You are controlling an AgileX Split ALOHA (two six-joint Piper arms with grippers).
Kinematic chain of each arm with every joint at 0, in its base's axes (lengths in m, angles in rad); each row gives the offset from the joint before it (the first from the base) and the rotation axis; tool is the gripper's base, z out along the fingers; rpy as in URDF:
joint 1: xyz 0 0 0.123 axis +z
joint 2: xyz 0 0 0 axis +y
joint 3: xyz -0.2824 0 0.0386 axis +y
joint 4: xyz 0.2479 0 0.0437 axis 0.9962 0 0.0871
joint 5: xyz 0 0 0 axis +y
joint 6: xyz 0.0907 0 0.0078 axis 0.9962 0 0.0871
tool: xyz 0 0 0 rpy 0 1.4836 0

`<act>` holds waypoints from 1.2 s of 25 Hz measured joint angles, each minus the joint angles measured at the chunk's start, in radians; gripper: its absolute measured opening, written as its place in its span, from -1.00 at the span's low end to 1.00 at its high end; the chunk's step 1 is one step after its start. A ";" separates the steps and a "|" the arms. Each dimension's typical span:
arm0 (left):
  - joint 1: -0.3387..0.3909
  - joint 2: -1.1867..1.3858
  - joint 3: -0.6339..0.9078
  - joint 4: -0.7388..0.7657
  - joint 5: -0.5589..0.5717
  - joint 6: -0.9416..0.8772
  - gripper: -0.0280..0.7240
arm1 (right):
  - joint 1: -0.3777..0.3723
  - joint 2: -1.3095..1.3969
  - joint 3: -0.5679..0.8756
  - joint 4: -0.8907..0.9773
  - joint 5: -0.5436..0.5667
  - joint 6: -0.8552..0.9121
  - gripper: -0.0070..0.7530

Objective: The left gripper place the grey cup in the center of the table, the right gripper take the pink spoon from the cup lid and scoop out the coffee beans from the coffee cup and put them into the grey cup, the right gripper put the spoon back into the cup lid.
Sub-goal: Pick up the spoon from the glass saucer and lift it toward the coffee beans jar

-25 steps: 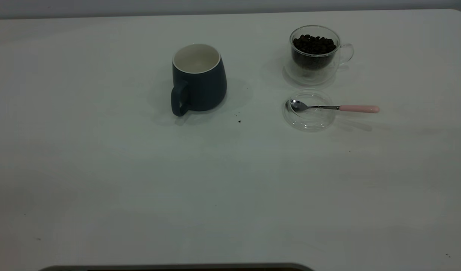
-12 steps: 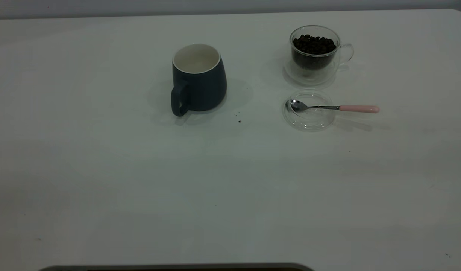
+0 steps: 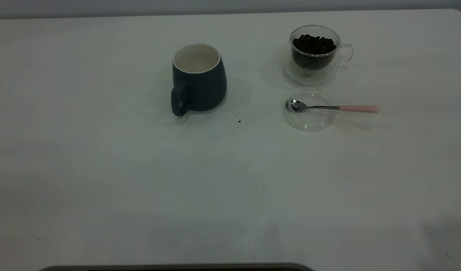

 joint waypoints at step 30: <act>0.000 0.000 0.000 -0.001 0.000 0.000 0.58 | -0.173 1.242 -0.103 1.079 -0.158 -0.977 0.59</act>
